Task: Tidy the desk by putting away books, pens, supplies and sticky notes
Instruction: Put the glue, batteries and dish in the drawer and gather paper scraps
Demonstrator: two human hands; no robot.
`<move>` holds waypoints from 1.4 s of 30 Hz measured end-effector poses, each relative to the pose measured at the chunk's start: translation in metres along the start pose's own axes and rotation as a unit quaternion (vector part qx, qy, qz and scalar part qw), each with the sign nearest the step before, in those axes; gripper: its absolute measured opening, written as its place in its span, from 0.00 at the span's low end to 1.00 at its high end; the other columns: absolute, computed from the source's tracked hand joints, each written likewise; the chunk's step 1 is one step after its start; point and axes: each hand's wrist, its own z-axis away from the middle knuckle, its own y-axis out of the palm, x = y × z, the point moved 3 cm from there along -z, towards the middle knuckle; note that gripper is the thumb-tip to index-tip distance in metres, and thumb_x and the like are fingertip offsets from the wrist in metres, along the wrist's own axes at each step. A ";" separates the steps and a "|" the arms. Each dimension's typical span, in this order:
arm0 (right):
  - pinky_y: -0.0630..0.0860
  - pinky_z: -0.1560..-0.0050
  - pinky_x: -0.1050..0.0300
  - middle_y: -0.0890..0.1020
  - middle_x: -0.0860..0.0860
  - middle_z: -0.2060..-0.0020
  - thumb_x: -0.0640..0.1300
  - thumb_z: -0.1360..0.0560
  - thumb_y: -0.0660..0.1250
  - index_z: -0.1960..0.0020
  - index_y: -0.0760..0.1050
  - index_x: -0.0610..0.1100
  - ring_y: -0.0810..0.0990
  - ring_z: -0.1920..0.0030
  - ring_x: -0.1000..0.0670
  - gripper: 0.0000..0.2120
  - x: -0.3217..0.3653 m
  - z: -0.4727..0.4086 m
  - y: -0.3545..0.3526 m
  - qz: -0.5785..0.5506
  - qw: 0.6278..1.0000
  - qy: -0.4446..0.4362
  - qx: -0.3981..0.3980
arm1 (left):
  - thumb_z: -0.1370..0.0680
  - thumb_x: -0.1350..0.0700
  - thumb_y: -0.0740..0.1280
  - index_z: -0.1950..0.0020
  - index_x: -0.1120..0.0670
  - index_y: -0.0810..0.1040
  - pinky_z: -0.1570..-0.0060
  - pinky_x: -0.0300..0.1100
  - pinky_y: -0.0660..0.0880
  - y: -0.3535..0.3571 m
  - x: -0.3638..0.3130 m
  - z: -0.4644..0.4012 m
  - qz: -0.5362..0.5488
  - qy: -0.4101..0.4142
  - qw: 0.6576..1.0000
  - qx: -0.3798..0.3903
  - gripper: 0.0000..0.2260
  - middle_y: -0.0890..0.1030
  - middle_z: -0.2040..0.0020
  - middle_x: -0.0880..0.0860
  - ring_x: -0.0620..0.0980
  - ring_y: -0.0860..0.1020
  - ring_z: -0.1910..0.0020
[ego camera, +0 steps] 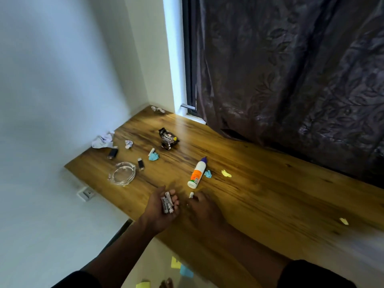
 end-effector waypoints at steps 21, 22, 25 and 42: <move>0.77 0.60 0.57 0.78 0.55 0.59 0.41 0.25 0.72 0.55 0.75 0.48 0.76 0.60 0.56 0.07 0.059 -0.058 -0.013 -0.105 0.971 0.097 -0.191 | 0.17 0.43 0.58 0.31 0.65 0.73 0.25 0.56 0.63 -0.035 -0.089 -0.027 0.113 0.007 0.986 0.121 0.27 0.78 0.33 0.67 0.64 0.72 0.29; 0.78 0.62 0.57 0.78 0.55 0.60 0.40 0.25 0.72 0.56 0.74 0.49 0.76 0.60 0.58 0.08 0.060 -0.061 -0.015 -0.111 0.967 0.092 -0.211 | 0.17 0.43 0.58 0.30 0.65 0.72 0.24 0.56 0.62 -0.035 -0.093 -0.029 0.114 0.009 0.986 0.122 0.27 0.77 0.32 0.67 0.64 0.71 0.28; 0.77 0.63 0.59 0.77 0.57 0.60 0.40 0.26 0.72 0.56 0.75 0.50 0.76 0.60 0.58 0.08 0.066 -0.074 -0.021 -0.136 0.954 0.064 -0.258 | 0.17 0.44 0.58 0.28 0.65 0.71 0.23 0.56 0.61 -0.033 -0.100 -0.036 0.112 0.014 0.987 0.112 0.28 0.77 0.32 0.67 0.63 0.70 0.27; 0.77 0.51 0.53 0.80 0.52 0.50 0.44 0.21 0.62 0.47 0.79 0.46 0.77 0.49 0.53 0.08 0.095 -0.172 -0.007 -0.104 0.966 -0.040 -0.233 | 0.24 0.50 0.64 0.40 0.61 0.78 0.57 0.45 0.81 -0.016 -0.153 -0.060 0.133 0.011 0.982 0.132 0.18 0.84 0.52 0.58 0.54 0.83 0.57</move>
